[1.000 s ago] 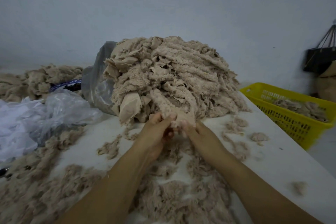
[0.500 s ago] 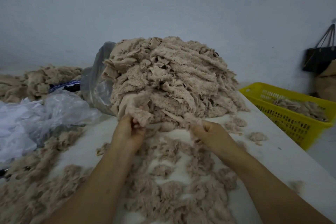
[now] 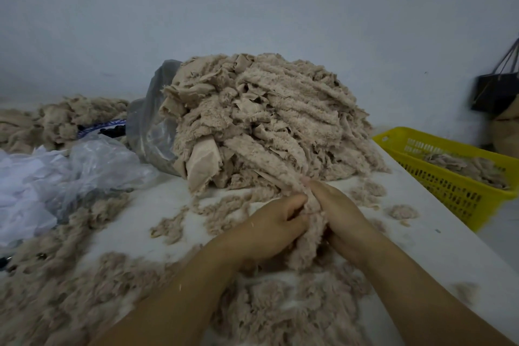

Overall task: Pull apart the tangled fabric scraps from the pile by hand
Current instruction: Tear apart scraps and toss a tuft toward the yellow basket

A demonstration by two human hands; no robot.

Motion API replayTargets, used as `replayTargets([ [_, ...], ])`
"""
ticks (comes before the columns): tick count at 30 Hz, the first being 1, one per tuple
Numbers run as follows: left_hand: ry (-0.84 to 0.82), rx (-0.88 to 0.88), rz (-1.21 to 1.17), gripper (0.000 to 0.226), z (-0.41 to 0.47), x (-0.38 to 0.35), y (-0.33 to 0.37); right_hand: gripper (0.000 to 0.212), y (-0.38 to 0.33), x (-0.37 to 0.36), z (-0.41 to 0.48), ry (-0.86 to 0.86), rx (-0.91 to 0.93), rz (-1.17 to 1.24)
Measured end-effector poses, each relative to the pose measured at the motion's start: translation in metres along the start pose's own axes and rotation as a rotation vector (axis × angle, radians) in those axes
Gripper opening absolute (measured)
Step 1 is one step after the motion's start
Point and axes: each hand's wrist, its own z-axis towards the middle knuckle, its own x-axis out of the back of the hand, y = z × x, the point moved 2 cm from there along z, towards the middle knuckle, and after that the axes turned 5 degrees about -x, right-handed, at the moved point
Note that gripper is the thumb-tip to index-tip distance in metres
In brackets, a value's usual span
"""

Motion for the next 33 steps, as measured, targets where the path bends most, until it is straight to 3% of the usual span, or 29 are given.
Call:
replayTargets([
  [3,0.018,0.068,-0.088,0.022,0.001,0.004,-0.006,0.035,0.001,0.004,0.002,0.119,0.042,-0.138],
  [6,0.228,0.271,-0.454,0.048,0.002,0.015,-0.015,0.038,-0.011,-0.007,-0.008,0.165,0.324,-0.545],
  [8,0.328,0.315,-0.760,0.043,0.004,0.026,-0.021,0.036,-0.012,-0.021,-0.014,0.015,0.417,-0.677],
  [11,0.479,0.302,-1.206,0.025,0.004,0.044,-0.032,0.053,-0.002,-0.031,-0.015,-0.192,0.407,-0.738],
  [15,0.666,0.183,-1.441,0.016,-0.002,0.066,-0.044,0.045,-0.003,-0.019,-0.013,-0.183,0.297,-0.705],
  [19,0.700,0.217,-1.306,0.022,0.001,0.064,-0.040,0.049,0.001,-0.003,-0.004,-0.029,0.209,-0.559],
  [22,0.567,0.223,-1.011,0.026,0.005,0.045,-0.026,0.047,0.000,0.009,-0.001,0.151,0.186,-0.413],
  [25,0.344,0.195,-0.715,0.035,0.007,0.014,-0.013,0.057,0.003,0.005,0.000,-0.001,0.067,-0.146],
  [27,0.237,0.178,-0.570,0.045,0.007,0.000,-0.008,0.060,0.003,-0.005,-0.003,-0.095,0.047,-0.128],
  [31,0.079,0.123,-0.367,0.051,0.004,-0.006,-0.001,0.042,0.002,-0.008,-0.004,-0.003,0.000,-0.159],
  [33,0.047,0.103,-0.359,0.049,0.003,-0.005,0.000,0.042,0.003,-0.008,-0.004,0.030,0.006,-0.159],
])
